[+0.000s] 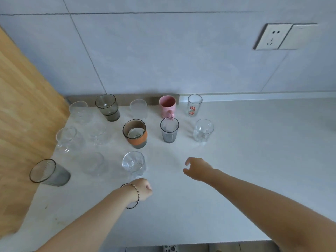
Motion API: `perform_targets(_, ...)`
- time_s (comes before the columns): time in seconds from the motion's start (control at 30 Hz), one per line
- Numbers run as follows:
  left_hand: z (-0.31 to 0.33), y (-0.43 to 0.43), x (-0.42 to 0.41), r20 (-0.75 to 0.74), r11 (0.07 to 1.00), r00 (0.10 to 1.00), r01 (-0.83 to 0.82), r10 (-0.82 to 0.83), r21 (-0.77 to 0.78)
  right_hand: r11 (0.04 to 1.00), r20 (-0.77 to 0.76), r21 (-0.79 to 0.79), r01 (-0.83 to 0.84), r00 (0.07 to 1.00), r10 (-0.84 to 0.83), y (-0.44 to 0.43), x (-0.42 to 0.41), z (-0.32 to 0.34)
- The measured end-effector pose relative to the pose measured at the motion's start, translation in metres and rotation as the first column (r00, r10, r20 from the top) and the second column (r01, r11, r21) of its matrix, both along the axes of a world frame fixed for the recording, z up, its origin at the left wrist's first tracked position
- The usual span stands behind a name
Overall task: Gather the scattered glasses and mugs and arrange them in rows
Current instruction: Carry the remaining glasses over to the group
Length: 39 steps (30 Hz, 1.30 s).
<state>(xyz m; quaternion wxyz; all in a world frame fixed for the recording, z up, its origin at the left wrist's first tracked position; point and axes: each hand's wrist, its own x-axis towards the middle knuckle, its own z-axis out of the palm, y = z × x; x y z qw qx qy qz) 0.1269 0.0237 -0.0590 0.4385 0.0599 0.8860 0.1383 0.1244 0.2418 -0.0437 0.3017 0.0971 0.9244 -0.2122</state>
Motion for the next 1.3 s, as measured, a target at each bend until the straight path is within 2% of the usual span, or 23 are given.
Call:
perform_targets(0.1,0.009,0.062,-0.012,-0.02,0.993,0.993,0.121,-0.12,0.018,0.993,0.02,0.037,0.112,0.993,-0.113,0.074,0.022,0.006)
perform_targets(0.27,0.023,0.18,-0.031,-0.15,0.95,0.94,0.313,-0.307,0.019,0.95,-0.001,0.075,0.304,0.952,-0.305,0.204,0.064,0.025)
perform_targets(0.43,0.033,0.323,-0.03,-0.177,0.911,0.899,0.412,-0.4,0.033,0.884,-0.053,0.107,0.455,0.89,-0.452,0.342,0.102,0.034)
perform_targets(0.6,0.025,0.469,-0.015,-0.19,0.89,0.881,0.452,-0.434,0.062,0.852,-0.075,0.159,0.499,0.866,-0.494,0.48,0.128,0.033)
perform_targets(0.77,0.029,0.579,-0.005,-0.178,0.891,0.886,0.446,-0.428,0.08,0.846,-0.114,0.201,0.493,0.87,-0.48,0.6,0.117,0.036)
perform_targets(0.9,0.032,0.628,-0.01,-0.205,0.903,0.892,0.425,-0.404,0.069,0.842,-0.196,0.195,0.503,0.861,-0.469,0.669,0.079,0.045)
perform_targets(1.03,0.029,0.648,-0.02,-0.204,0.923,0.909,0.381,-0.363,0.051,0.839,-0.267,0.128,0.528,0.834,-0.484,0.701,0.037,0.039)
perform_targets(1.2,0.025,0.635,-0.028,-0.173,0.953,0.939,0.302,-0.296,0.01,0.876,-0.204,0.196,0.44,0.892,-0.402,0.706,0.005,0.014)
perform_targets(1.3,0.023,0.619,-0.033,-0.152,0.968,0.957,0.249,-0.246,0.002,0.854,-0.219,0.189,0.485,0.869,-0.444,0.707,-0.004,0.004)
